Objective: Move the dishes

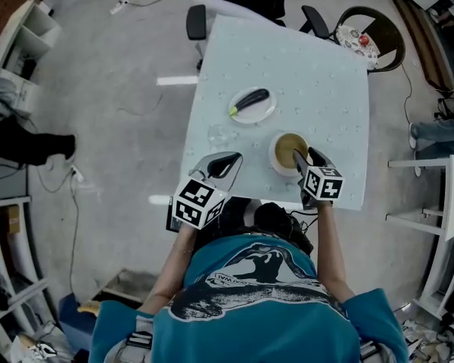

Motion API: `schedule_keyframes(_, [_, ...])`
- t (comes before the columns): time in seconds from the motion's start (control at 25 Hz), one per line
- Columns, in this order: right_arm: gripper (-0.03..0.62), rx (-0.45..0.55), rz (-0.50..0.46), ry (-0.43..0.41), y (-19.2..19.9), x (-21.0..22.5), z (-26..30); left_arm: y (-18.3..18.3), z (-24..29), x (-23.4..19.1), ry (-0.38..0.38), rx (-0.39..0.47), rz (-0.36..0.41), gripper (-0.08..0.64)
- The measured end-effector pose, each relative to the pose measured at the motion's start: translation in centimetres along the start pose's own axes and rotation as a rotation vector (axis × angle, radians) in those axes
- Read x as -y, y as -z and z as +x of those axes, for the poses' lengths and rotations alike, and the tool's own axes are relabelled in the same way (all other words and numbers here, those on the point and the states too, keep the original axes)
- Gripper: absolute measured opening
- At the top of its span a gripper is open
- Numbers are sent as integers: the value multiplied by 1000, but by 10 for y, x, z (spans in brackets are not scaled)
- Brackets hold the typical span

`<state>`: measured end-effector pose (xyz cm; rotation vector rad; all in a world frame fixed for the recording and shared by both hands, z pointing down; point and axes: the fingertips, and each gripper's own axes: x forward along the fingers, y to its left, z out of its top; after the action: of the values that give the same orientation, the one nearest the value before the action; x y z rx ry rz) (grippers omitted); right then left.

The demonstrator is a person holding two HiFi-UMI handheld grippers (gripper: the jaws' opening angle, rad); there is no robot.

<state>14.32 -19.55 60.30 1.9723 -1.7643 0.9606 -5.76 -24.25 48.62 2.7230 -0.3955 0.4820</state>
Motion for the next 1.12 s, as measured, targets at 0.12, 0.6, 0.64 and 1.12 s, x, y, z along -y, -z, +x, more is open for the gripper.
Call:
schedule_keyframes(0.12, [205,-12,61,22,12,12,-3,1,1,2,11,-12,1,14])
schedule_keyframes(0.6, [75,-41,195,10,35,27,9,11,17,22,36,-87,20,14])
schedule_keyframes(0.64, [62,-35,211,4,35,26,8,11,17,23,32,-87,15,14])
schedule_keyframes(1.12, [15,-24,242,-66,23,46,-9,4,53,50,44,-106,4,14])
